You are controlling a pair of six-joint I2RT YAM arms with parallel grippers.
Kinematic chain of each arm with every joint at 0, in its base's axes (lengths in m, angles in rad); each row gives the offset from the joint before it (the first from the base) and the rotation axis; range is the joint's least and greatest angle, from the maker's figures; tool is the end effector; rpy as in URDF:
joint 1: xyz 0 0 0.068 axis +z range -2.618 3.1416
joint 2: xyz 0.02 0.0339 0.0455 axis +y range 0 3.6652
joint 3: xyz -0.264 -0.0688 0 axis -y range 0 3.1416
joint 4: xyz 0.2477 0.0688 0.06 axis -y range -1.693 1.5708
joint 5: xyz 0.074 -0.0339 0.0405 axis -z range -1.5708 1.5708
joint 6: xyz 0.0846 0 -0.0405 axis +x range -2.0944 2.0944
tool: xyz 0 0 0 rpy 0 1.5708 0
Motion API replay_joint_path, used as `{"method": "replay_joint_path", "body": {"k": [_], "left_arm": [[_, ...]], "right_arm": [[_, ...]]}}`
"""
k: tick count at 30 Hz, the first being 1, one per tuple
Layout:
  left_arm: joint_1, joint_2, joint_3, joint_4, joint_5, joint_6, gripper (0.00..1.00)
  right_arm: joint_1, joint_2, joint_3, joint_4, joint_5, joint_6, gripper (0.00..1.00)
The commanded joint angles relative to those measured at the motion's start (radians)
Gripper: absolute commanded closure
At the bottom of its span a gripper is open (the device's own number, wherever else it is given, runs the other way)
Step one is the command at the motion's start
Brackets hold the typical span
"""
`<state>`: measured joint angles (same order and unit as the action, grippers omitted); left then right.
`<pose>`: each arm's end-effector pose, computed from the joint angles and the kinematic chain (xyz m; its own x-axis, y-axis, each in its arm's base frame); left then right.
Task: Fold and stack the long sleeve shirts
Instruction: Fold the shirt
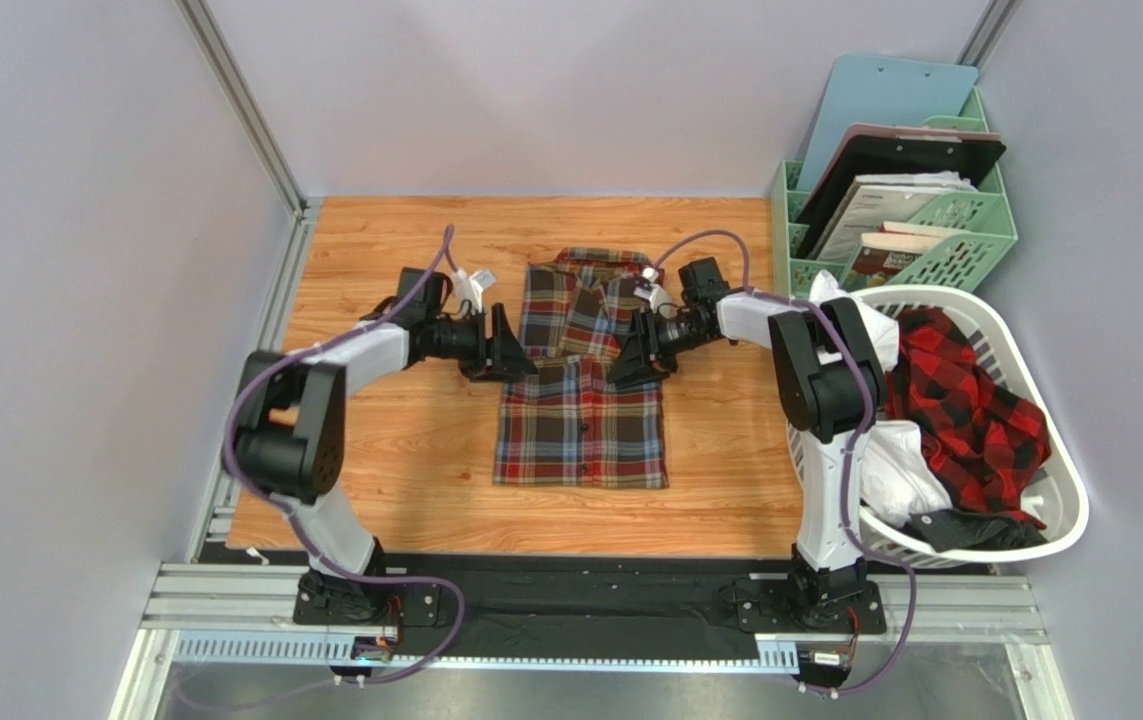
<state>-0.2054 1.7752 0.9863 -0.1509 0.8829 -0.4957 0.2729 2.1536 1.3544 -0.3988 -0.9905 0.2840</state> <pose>0.3450 -0.1386 0.1354 -0.9692 -0.1066 -0.2222 0.1304 0.5433 -0.8293 0.3901 0.1826 0.0861 -0.9845 -0.1160 -0.1314 -0.1721 0.4984 0.8497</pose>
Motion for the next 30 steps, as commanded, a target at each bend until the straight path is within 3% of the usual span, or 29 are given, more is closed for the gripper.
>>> {"method": "replay_joint_path", "body": {"k": [1, 3, 4, 7, 11, 15, 21, 28, 30], "left_arm": [[-0.063, -0.328, 0.04, -0.311, -0.161, 0.65, 0.36], [-0.115, -0.456, 0.006, -0.364, -0.284, 0.814, 0.36], [-0.191, -0.498, -0.053, -0.387, -0.336, 0.964, 0.36], [-0.409, -0.638, -0.202, -0.342, -0.569, 1.151, 0.37], [-0.641, -0.727, -0.354, -0.228, -0.81, 1.221, 0.38], [-0.833, -0.698, -0.426, -0.118, -0.929, 1.224, 0.38], [-0.939, -0.577, -0.501, 0.034, -1.047, 1.263, 0.38], [-0.954, -0.41, -0.541, 0.22, -1.15, 1.33, 0.4], [-0.954, -0.386, -0.528, 0.232, -1.156, 1.335, 0.54]], "right_arm": [[0.02, -0.198, -0.001, -0.078, 0.067, -0.124, 0.64], [0.034, -0.247, 0.011, -0.081, 0.081, -0.144, 0.66], [0.054, -0.254, 0.02, -0.083, 0.099, -0.154, 0.67], [0.098, -0.226, 0.077, -0.092, 0.139, -0.183, 0.69], [0.146, -0.137, 0.153, -0.087, 0.165, -0.187, 0.71], [0.178, -0.026, 0.206, -0.098, 0.2, -0.224, 0.72], [0.192, 0.075, 0.252, -0.164, 0.268, -0.279, 0.74], [0.19, 0.118, 0.232, -0.195, 0.273, -0.327, 0.76], [0.195, 0.121, 0.223, -0.195, 0.271, -0.333, 0.76]]}}
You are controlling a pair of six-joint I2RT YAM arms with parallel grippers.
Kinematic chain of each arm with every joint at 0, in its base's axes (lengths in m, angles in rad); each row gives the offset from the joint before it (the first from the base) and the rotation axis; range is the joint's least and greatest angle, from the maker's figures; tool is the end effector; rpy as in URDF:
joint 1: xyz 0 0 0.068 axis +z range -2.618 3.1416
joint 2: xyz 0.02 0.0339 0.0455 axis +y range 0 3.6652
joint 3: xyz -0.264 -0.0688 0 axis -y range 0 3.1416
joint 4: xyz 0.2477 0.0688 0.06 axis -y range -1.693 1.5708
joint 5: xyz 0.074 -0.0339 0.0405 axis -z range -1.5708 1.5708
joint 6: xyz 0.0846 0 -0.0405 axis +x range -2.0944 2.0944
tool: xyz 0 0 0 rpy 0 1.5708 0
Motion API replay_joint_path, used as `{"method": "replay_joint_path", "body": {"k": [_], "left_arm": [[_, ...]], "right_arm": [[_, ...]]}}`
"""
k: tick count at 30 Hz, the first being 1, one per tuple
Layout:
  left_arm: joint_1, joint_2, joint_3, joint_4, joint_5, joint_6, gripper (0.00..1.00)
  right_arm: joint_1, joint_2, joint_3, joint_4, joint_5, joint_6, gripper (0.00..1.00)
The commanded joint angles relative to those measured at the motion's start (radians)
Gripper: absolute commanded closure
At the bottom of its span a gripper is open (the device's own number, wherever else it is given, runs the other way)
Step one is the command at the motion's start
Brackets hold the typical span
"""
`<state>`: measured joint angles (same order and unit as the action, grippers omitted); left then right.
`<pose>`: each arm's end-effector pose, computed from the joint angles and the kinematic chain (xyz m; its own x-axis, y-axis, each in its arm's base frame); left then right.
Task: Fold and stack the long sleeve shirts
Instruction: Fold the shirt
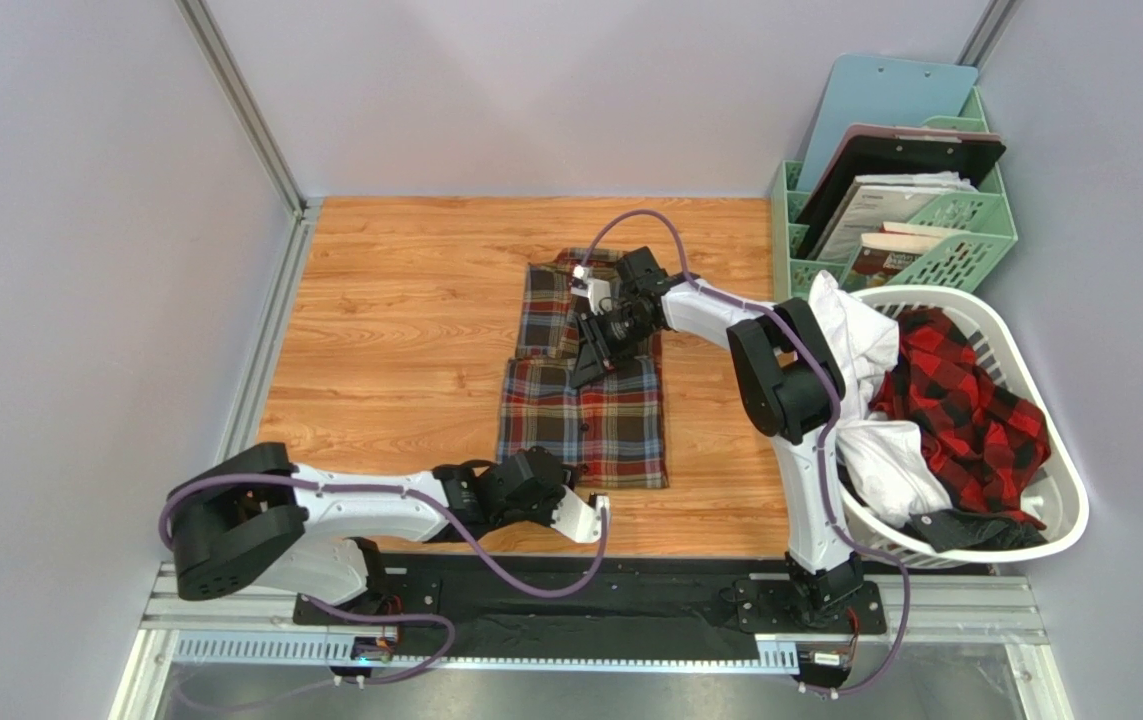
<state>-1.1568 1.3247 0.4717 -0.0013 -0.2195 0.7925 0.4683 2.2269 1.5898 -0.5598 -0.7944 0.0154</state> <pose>0.1241 -0.2367 0.1044 0.3824 0.8575 -0.3441 0.8030 -0.1241 0.5830 0.3873 0.2635 0.0995 -0.8390 -0.4123 -0.3550 -0.5360 0.5141 0.6697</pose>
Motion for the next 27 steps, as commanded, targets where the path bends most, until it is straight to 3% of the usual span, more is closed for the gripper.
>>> {"method": "replay_joint_path", "body": {"k": [1, 2, 4, 8, 11, 16, 21, 27], "left_arm": [[-0.003, 0.064, -0.002, 0.066, -0.05, 0.044, 0.62], [-0.003, 0.045, 0.011, 0.035, -0.028, 0.034, 0.84], [-0.003, -0.037, 0.073, -0.121, 0.041, -0.012, 1.0], [-0.012, -0.16, 0.247, -0.551, 0.241, -0.178, 1.0], [-0.011, -0.197, 0.379, -0.746, 0.408, -0.29, 1.0], [0.028, -0.194, 0.515, -0.844, 0.502, -0.332, 1.0], [0.196, -0.125, 0.603, -0.856, 0.581, -0.253, 1.0], [0.417, 0.121, 0.723, -0.874, 0.758, -0.081, 1.0]], "right_arm": [[0.003, 0.048, -0.014, -0.038, 0.073, -0.066, 0.77], [0.004, 0.043, -0.02, -0.041, 0.073, -0.075, 0.77], [0.013, 0.03, -0.047, -0.046, 0.075, -0.088, 0.78], [0.046, -0.048, -0.174, -0.029, 0.043, -0.098, 0.79], [0.093, -0.131, -0.286, -0.018, 0.023, -0.123, 0.79], [0.147, -0.226, -0.387, -0.052, -0.02, -0.147, 0.8], [0.174, -0.276, -0.413, -0.104, -0.08, -0.183, 0.8], [0.153, -0.213, -0.213, -0.375, -0.14, -0.365, 0.76]]}}
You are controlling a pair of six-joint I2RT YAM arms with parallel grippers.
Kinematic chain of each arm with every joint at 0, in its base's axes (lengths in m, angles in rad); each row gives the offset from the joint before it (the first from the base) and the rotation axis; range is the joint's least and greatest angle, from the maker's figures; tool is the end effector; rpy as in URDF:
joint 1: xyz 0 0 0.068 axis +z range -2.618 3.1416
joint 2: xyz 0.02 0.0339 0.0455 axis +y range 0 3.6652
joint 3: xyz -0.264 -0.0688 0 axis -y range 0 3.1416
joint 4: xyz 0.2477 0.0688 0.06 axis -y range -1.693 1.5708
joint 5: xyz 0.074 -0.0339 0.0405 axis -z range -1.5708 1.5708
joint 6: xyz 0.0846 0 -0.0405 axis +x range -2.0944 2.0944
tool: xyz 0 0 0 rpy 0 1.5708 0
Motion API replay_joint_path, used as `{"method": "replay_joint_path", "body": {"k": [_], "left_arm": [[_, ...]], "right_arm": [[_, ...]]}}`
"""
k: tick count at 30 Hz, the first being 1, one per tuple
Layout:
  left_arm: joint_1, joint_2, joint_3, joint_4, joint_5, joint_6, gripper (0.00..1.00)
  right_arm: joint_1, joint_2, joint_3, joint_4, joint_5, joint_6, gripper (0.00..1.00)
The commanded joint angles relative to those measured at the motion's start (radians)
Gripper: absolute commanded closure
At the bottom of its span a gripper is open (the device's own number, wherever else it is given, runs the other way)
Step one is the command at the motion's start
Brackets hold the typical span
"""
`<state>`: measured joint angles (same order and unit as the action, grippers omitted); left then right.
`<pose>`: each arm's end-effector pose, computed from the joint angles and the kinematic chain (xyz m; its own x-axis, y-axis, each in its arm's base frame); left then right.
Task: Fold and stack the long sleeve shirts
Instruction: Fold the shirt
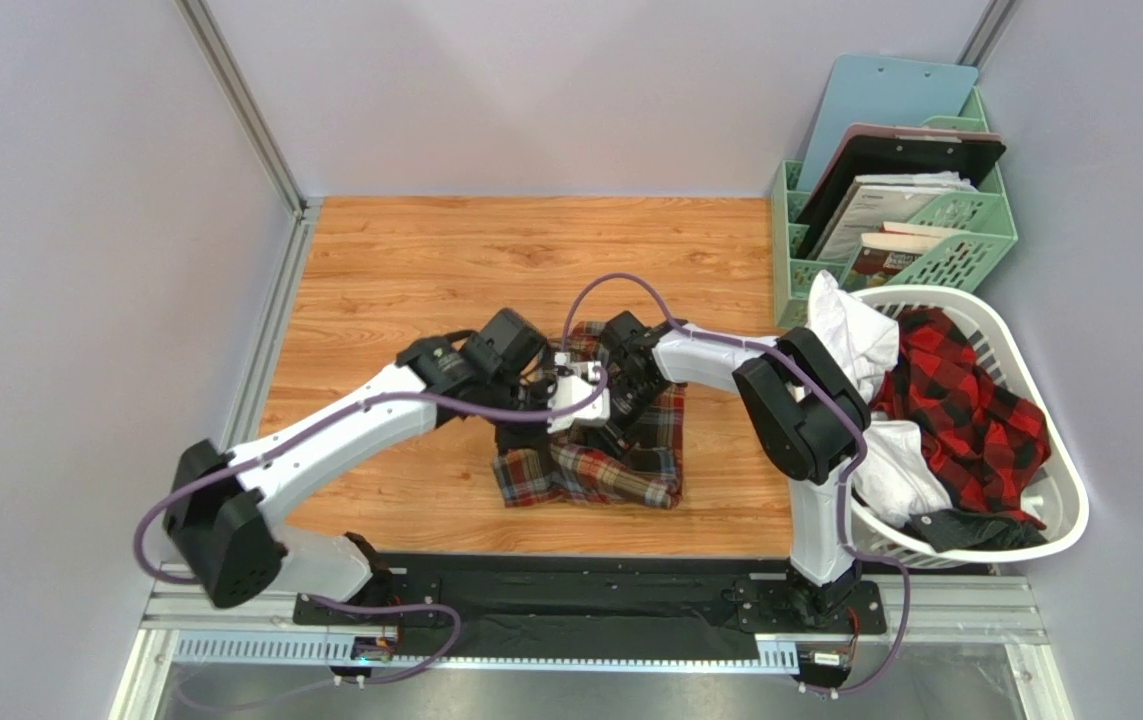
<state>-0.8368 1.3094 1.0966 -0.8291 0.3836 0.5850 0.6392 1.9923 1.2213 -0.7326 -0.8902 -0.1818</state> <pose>0.1664 -0.2317 0.2432 -0.0321 0.8000 -0.5991 0.9989 0.0470 0.0092 0.2465 0.2652 0.0979 -0.7121 -0.6711 -0.2062 -0.5552 0.3585 0.7505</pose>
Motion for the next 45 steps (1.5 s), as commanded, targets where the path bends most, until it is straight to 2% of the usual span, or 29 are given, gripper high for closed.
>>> {"method": "replay_joint_path", "body": {"k": [1, 3, 4, 11, 14, 18, 23, 26, 28, 32, 33, 40, 41, 45], "left_arm": [[0.119, 0.172, 0.13, -0.062, 0.208, 0.14, 1.0], [0.163, 0.276, 0.242, -0.134, 0.273, 0.18, 1.0], [0.169, 0.306, 0.276, -0.183, 0.299, 0.211, 1.0], [0.173, 0.487, 0.495, -0.286, 0.316, 0.26, 0.99], [0.18, 0.62, 0.581, -0.324, 0.299, 0.265, 0.97], [0.215, 0.805, 0.666, -0.36, 0.294, 0.24, 0.96], [0.254, 0.936, 0.75, -0.396, 0.301, 0.145, 0.94], [0.266, 0.932, 0.717, -0.39, 0.307, 0.113, 0.94], [0.281, 0.9, 0.654, -0.361, 0.345, 0.111, 0.86], [0.33, 0.785, 0.635, -0.329, 0.449, 0.069, 0.61], [0.361, 0.763, 0.634, -0.324, 0.496, 0.047, 0.51], [0.505, 0.525, 0.377, -0.16, 0.563, -0.099, 0.43], [0.515, 0.493, 0.35, -0.151, 0.564, -0.106, 0.42], [0.527, 0.435, 0.224, -0.007, 0.519, -0.19, 0.39]], "right_arm": [[-0.029, 0.037, 0.191, -0.24, -0.049, -0.192, 0.71], [-0.079, 0.065, 0.283, -0.293, -0.055, -0.197, 0.62], [-0.101, 0.066, 0.311, -0.304, -0.056, -0.193, 0.6], [-0.311, 0.048, 0.458, -0.333, 0.023, -0.134, 0.59], [-0.373, 0.025, 0.461, -0.337, 0.037, -0.113, 0.54], [-0.432, -0.053, 0.413, -0.343, 0.053, -0.108, 0.37], [-0.452, -0.164, 0.313, -0.346, 0.076, -0.134, 0.33], [-0.452, -0.206, 0.227, -0.318, 0.051, -0.125, 0.33], [-0.452, -0.236, 0.153, -0.282, 0.05, -0.105, 0.33], [-0.452, -0.3, 0.057, -0.168, 0.048, -0.047, 0.32], [-0.452, -0.309, 0.043, -0.153, 0.05, -0.039, 0.32], [-0.452, -0.4, -0.085, -0.024, 0.014, -0.012, 0.22], [-0.452, -0.409, -0.104, -0.01, 0.013, -0.016, 0.17], [-0.452, -0.446, -0.146, 0.021, 0.017, -0.044, 0.16]]}}
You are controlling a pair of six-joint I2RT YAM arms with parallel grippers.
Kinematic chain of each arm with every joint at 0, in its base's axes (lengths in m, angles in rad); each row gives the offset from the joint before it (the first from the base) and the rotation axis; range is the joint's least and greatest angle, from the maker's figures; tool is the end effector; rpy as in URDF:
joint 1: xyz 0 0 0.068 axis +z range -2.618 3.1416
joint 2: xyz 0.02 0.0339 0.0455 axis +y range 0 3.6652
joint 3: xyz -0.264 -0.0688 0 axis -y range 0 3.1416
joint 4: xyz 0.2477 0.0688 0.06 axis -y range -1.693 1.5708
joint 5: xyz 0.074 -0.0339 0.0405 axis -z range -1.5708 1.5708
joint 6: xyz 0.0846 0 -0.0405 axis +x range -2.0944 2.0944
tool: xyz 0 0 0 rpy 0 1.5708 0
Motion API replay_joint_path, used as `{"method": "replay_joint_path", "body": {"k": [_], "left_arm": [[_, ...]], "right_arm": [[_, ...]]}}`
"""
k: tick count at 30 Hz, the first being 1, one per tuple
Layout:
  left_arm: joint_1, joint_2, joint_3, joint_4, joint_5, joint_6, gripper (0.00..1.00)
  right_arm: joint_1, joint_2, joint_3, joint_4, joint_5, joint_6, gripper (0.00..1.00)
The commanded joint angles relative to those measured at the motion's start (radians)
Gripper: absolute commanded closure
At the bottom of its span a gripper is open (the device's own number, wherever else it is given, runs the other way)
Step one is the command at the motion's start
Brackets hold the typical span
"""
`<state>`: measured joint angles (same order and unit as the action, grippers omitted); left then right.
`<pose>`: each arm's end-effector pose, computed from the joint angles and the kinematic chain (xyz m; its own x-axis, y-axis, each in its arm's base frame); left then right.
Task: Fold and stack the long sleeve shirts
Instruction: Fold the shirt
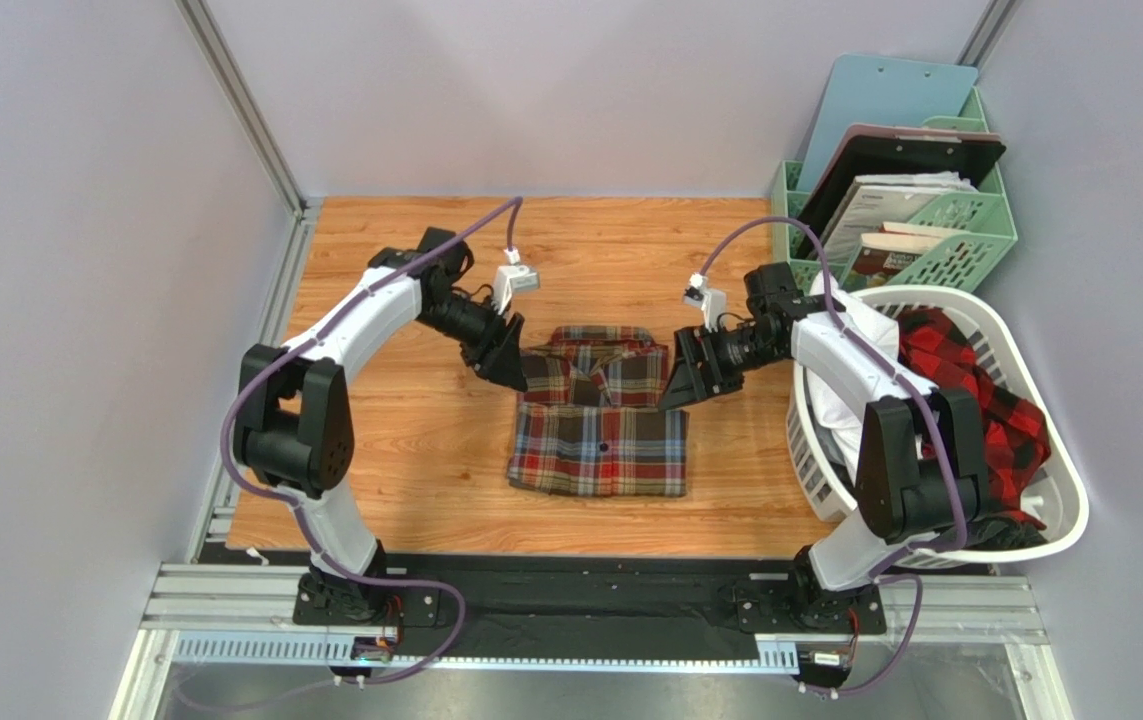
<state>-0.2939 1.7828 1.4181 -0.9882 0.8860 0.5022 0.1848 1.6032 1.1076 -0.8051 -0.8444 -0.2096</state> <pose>0.3217 -0.1658 0.2148 -0.6538 0.5160 -0.5535 0.7509 0.3520 -0.5588 0.2928 0.1191 0.1869 -0.8604 -0.3014 -0.4109 -0.5083 0.5659 0.6492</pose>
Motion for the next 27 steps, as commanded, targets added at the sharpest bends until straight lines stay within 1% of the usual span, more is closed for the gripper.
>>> {"method": "replay_joint_path", "body": {"k": [1, 4, 8, 16, 21, 24, 25, 27], "left_arm": [[-0.016, -0.037, -0.12, 0.173, 0.008, -0.131, 0.39], [-0.014, 0.012, -0.127, 0.23, -0.01, -0.215, 0.38], [-0.014, 0.039, -0.145, 0.292, -0.036, -0.303, 0.39], [-0.014, 0.038, -0.22, 0.379, -0.114, -0.373, 0.39], [-0.016, 0.081, -0.215, 0.359, -0.104, -0.363, 0.39], [-0.016, 0.101, -0.212, 0.352, -0.067, -0.361, 0.41], [-0.014, 0.104, -0.212, 0.35, -0.039, -0.358, 0.43], [-0.016, 0.105, -0.214, 0.35, -0.003, -0.356, 0.44]], "right_arm": [[0.005, -0.055, -0.04, 0.101, -0.016, -0.019, 0.16], [0.013, -0.043, -0.054, 0.133, 0.01, -0.022, 0.18], [0.027, -0.034, -0.083, 0.181, 0.047, -0.028, 0.27], [0.061, -0.005, -0.118, 0.227, 0.07, -0.033, 0.33], [0.068, 0.021, -0.111, 0.239, 0.067, -0.03, 0.43], [0.073, 0.026, -0.109, 0.242, 0.062, -0.024, 0.49], [0.074, 0.024, -0.112, 0.244, 0.061, -0.022, 0.53], [0.081, 0.02, -0.117, 0.247, 0.05, -0.016, 0.58]]}}
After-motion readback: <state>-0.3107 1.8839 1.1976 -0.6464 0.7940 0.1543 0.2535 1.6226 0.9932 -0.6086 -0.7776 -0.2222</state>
